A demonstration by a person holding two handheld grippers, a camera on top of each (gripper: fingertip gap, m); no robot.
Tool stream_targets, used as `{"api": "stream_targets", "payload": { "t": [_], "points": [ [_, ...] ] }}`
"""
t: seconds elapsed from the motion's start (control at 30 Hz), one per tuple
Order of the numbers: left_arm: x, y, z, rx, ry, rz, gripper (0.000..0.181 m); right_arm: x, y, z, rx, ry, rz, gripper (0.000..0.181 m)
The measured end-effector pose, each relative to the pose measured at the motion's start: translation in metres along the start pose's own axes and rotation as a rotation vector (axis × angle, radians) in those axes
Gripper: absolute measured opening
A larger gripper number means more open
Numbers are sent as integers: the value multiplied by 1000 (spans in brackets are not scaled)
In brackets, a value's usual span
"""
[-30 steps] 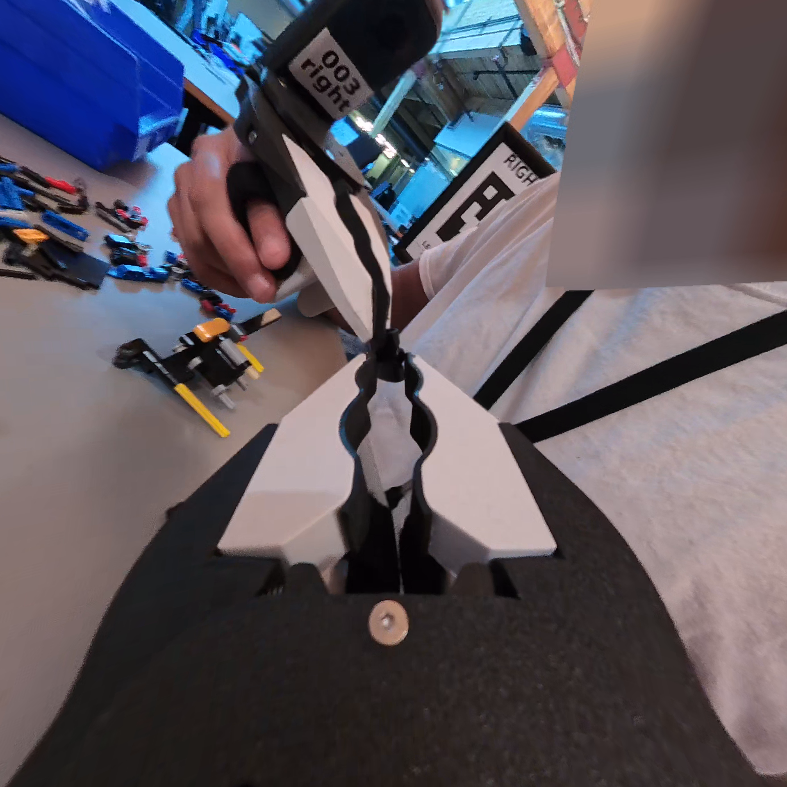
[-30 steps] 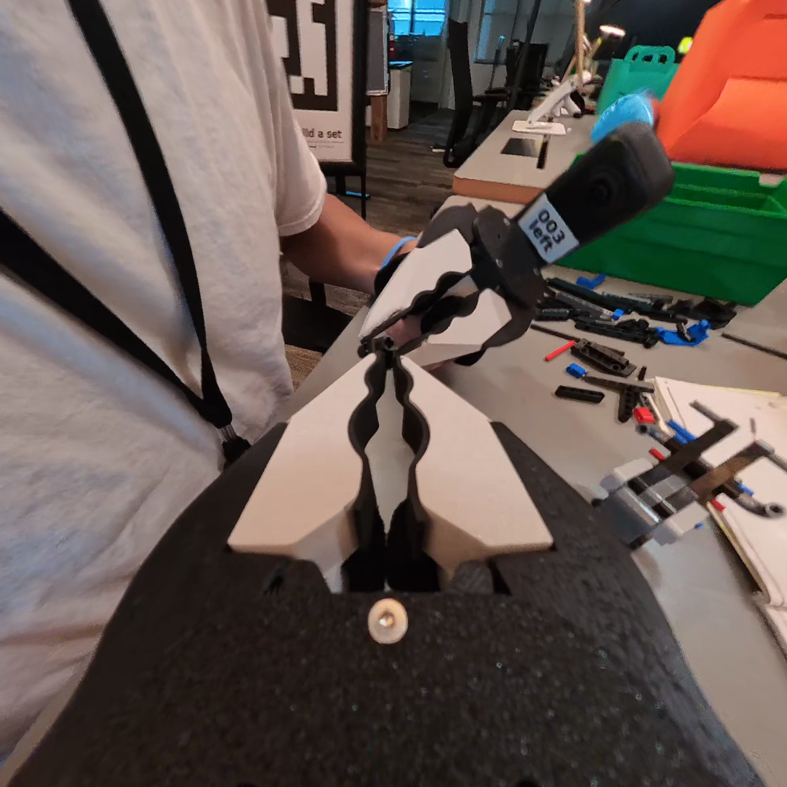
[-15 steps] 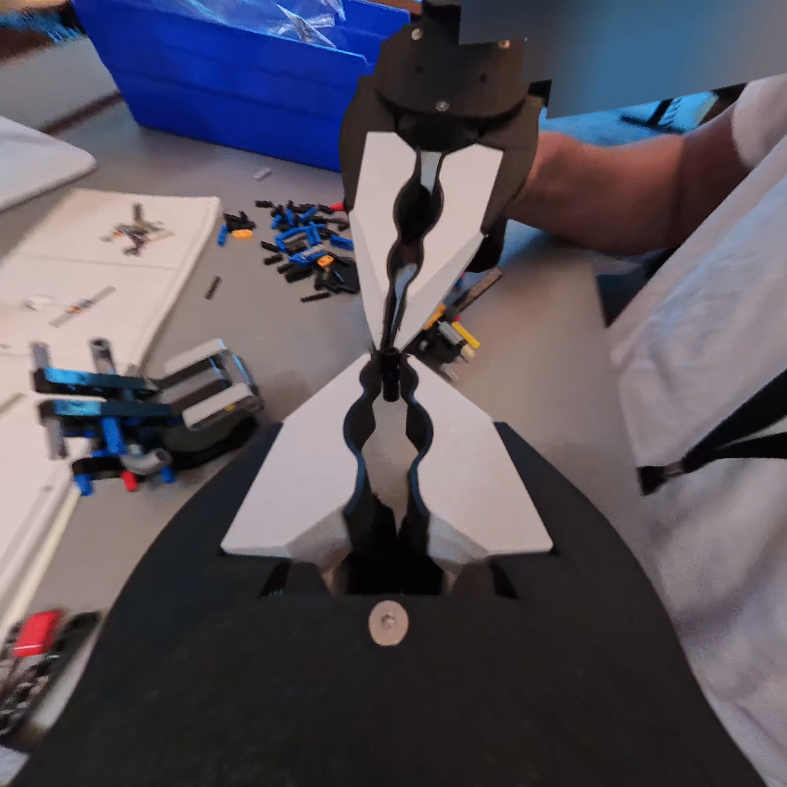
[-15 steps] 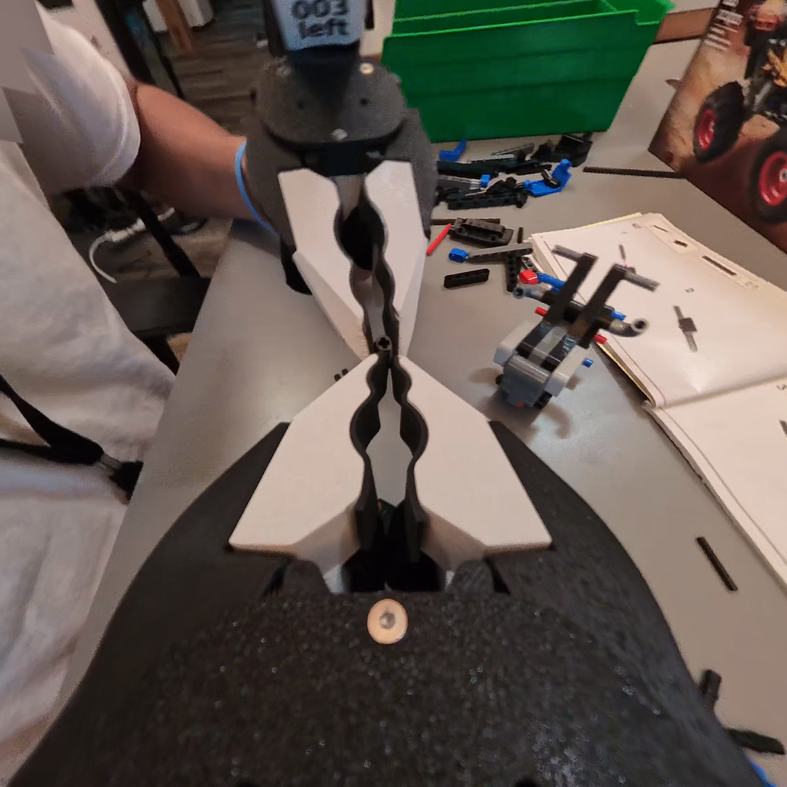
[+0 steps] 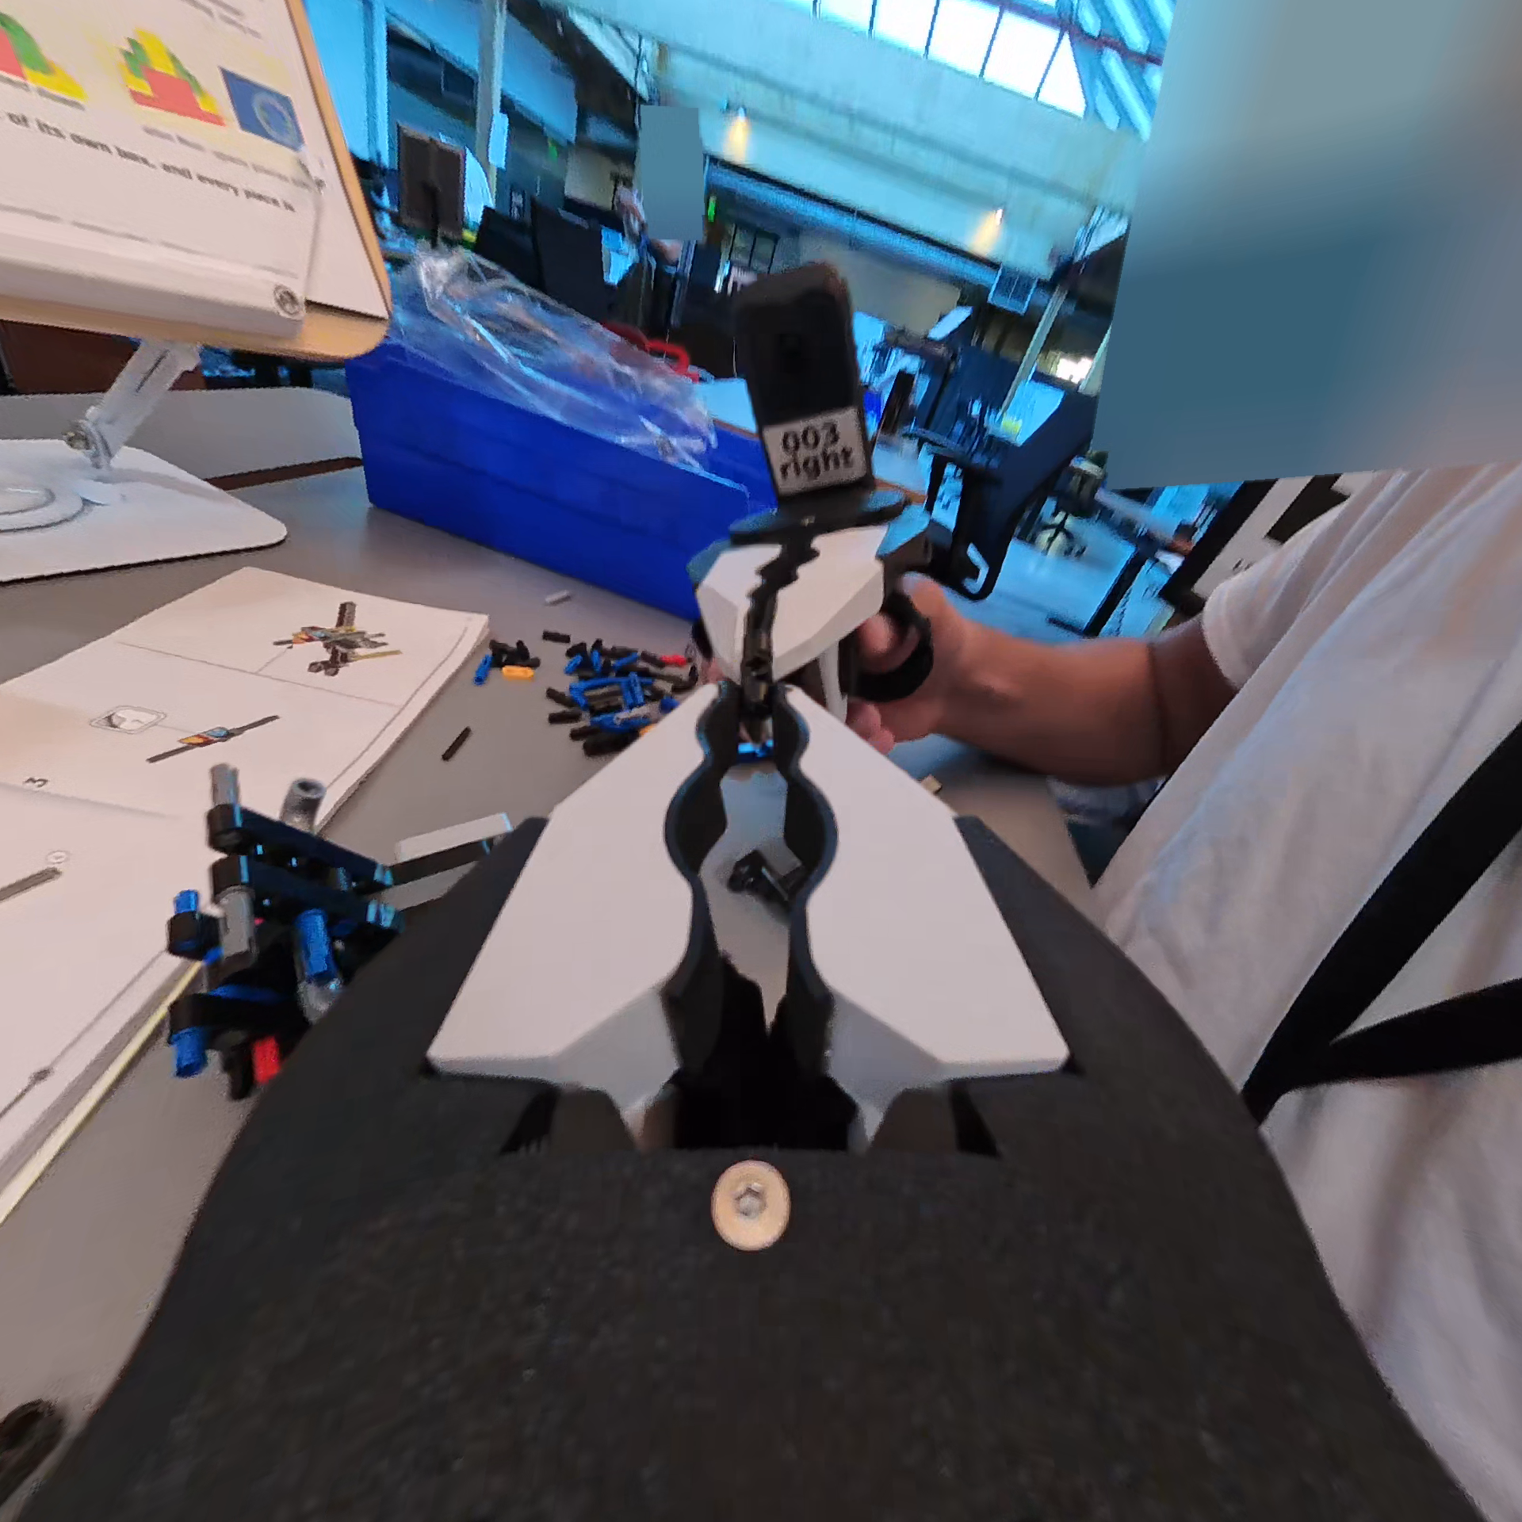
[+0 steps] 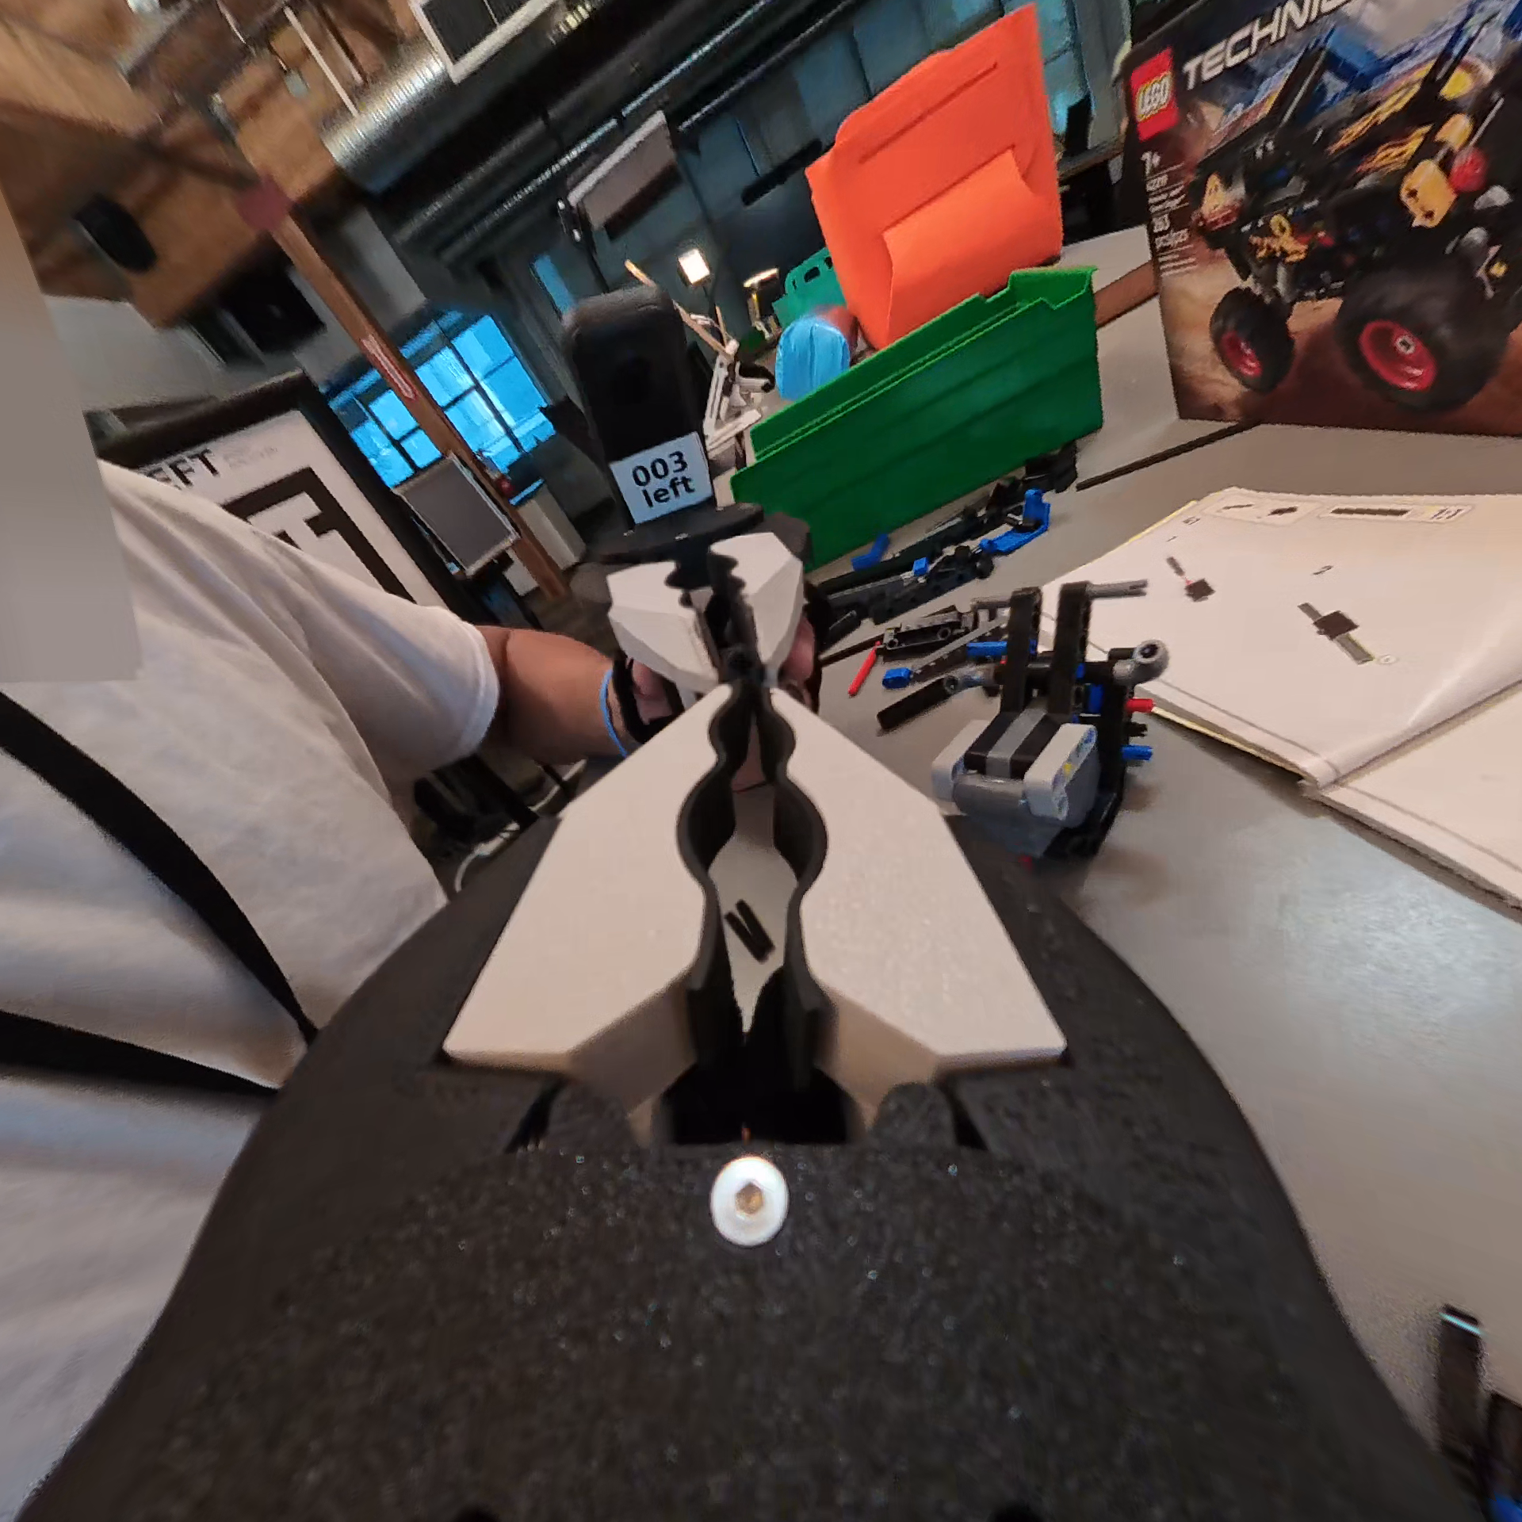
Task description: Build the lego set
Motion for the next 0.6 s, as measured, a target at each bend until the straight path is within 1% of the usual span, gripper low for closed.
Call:
{"api": "stream_targets", "payload": {
  "t": [0.07,0.17,0.23,0.3,0.4,0.5,0.6],
  "points": [
    [-1,1,4,-18,23,-30,5,1,-3,-2,-14,-36,24,0],
    [-1,2,5,-11,34,-46,5,2,-5,-1,-38,-75,41,0],
    [0,2,1,18,5,-27,5,1,-8,-4,-13,-54,28,0],
    [2,1,-8,81,-36,-11,6,2,-10,-9,36,-3,9,0],
    [4,0,-20,191,-143,33,6,3,-11,-14,130,129,-41,0],
    [7,0,-30,288,-317,124,6,5,-11,-19,253,336,-110,0],
    [7,-2,-38,357,-475,193,6,10,-13,-23,342,484,-141,0]
  ]
}}
Point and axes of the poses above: each gripper's, where its closed fingertips meet, y back along the fingers, z out of its top, x = y × z across the jaws, the point moved 4 cm from there along y, back along the fingers, and after that the axes turned 9 degrees about y, right-handed, at the moved point
